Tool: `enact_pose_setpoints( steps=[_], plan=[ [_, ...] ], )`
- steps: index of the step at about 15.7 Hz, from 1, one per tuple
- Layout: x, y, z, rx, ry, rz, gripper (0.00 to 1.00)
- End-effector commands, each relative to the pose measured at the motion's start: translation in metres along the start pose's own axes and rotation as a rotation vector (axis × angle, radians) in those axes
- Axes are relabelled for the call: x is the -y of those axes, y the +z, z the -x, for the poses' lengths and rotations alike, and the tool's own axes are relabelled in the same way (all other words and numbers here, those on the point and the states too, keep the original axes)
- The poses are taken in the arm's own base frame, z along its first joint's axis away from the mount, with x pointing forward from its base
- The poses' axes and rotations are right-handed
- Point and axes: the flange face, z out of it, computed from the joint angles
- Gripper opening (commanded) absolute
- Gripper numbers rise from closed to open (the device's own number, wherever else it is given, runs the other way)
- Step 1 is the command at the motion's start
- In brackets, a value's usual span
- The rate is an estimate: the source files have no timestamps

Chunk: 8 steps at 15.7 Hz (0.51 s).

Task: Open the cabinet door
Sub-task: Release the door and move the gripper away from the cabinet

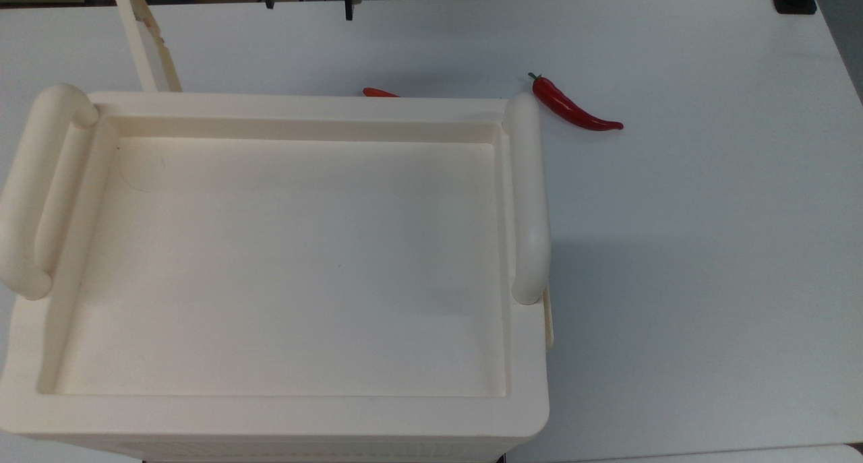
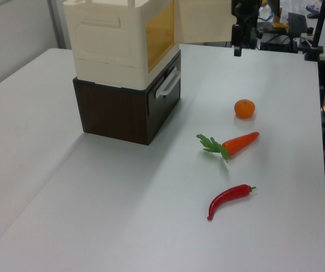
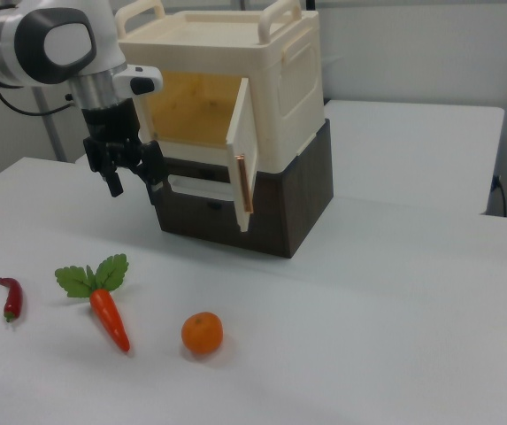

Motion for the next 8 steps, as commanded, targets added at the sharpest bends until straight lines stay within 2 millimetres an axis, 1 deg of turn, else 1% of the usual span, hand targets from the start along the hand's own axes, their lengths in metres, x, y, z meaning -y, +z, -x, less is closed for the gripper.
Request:
enact_pose_setpoints(
  steps=[1, 8],
  plan=[
    [-0.0111, -0.002, 0.0164, 0.004, -0.014, -0.019, 1.0],
    [-0.0164, -0.006, 0.0147, -0.002, -0.004, -0.02, 1.0]
  ],
)
